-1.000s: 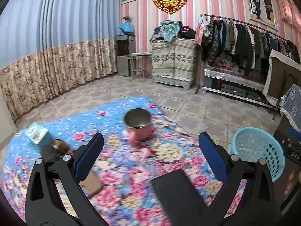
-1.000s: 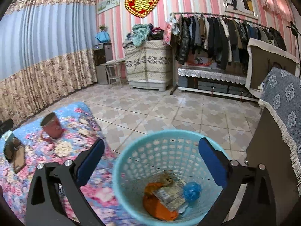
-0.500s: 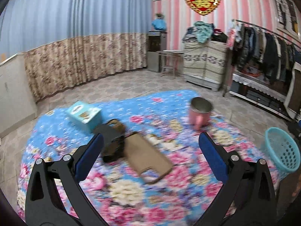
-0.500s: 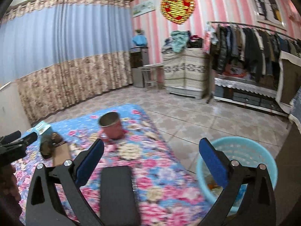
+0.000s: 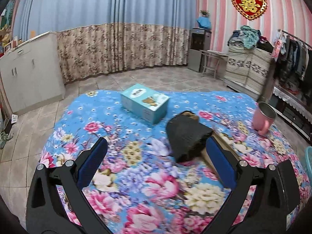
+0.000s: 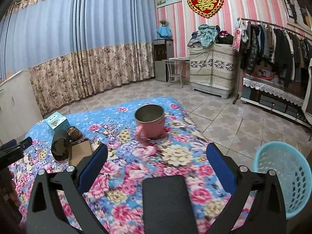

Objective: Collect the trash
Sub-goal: 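Move both tools back over the bed toward the black mesh sleeve, then grasp the black mesh sleeve with the left tool and lift it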

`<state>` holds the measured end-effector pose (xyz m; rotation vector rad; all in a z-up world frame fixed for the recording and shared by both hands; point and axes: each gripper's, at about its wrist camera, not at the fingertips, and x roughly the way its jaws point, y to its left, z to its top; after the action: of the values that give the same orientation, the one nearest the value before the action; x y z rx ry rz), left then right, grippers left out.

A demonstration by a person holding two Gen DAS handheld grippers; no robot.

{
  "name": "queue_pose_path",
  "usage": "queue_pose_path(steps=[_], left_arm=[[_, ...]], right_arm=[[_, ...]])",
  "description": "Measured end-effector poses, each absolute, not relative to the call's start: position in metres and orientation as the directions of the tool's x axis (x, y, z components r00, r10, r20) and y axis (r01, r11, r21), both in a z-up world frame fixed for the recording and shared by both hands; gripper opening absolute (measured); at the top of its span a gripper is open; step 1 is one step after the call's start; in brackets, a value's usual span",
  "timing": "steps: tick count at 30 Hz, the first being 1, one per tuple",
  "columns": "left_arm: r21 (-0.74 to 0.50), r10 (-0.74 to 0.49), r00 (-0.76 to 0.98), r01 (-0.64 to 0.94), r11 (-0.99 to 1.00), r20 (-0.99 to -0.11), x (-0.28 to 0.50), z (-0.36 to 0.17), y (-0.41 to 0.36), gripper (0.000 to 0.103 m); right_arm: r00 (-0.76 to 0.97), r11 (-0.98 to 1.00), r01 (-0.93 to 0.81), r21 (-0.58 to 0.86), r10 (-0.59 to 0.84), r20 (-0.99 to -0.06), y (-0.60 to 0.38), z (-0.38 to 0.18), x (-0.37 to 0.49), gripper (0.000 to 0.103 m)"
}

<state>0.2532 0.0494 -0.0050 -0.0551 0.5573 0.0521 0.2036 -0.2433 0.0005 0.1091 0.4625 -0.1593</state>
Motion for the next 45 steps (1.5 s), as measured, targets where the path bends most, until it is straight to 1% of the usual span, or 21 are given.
queue_pose_path(steps=[3, 7, 13, 17, 20, 22, 25, 29, 35, 42, 45], left_arm=[[-0.032, 0.053, 0.84, -0.083, 0.996, -0.54, 0.258, -0.011, 0.055, 0.098], [-0.039, 0.046, 0.825, -0.081, 0.996, -0.563, 0.267, -0.018, 0.057, 0.098], [-0.035, 0.036, 0.811, -0.069, 0.997, -0.584, 0.285, -0.026, 0.044, 0.098], [-0.073, -0.001, 0.805, -0.053, 0.996, -0.594, 0.299, -0.024, 0.026, 0.098], [-0.074, 0.0, 0.795, -0.056, 0.996, -0.606, 0.31, -0.026, 0.012, 0.098], [-0.057, 0.008, 0.789, -0.055, 0.997, -0.615, 0.318, -0.03, 0.004, 0.098], [-0.006, 0.038, 0.77, -0.054, 0.999, -0.637, 0.33, -0.04, -0.007, 0.098], [0.029, 0.049, 0.746, -0.04, 0.999, -0.664, 0.343, -0.052, -0.016, 0.098], [0.069, 0.085, 0.727, -0.052, 0.996, -0.681, 0.357, -0.063, -0.016, 0.098], [0.012, 0.058, 0.744, -0.067, 0.998, -0.665, 0.347, -0.055, 0.015, 0.098], [-0.034, 0.04, 0.754, -0.082, 0.996, -0.655, 0.338, -0.048, 0.037, 0.098]], right_arm=[[0.875, 0.984, 0.166, 0.061, -0.118, -0.469, -0.235, -0.008, 0.226, 0.099], [0.858, 0.989, 0.139, 0.043, -0.099, -0.503, -0.225, -0.02, 0.251, 0.099], [0.83, 0.994, 0.099, 0.034, -0.064, -0.555, -0.221, -0.046, 0.259, 0.098], [0.819, 0.993, 0.106, 0.056, -0.056, -0.571, -0.224, -0.051, 0.263, 0.099], [0.815, 0.992, 0.12, 0.045, -0.072, -0.574, -0.227, -0.056, 0.267, 0.098], [0.808, 0.992, 0.124, 0.036, -0.08, -0.584, -0.229, -0.06, 0.27, 0.098], [0.805, 0.988, 0.135, 0.08, -0.062, -0.59, -0.237, -0.061, 0.271, 0.099], [0.801, 0.981, 0.153, 0.115, -0.055, -0.597, -0.245, -0.063, 0.272, 0.099], [0.799, 0.985, 0.142, 0.102, -0.053, -0.599, -0.24, -0.065, 0.273, 0.099], [0.802, 0.987, 0.13, 0.095, -0.048, -0.595, -0.238, -0.065, 0.27, 0.099], [0.806, 0.991, 0.112, 0.071, -0.049, -0.589, -0.233, -0.064, 0.267, 0.099]])
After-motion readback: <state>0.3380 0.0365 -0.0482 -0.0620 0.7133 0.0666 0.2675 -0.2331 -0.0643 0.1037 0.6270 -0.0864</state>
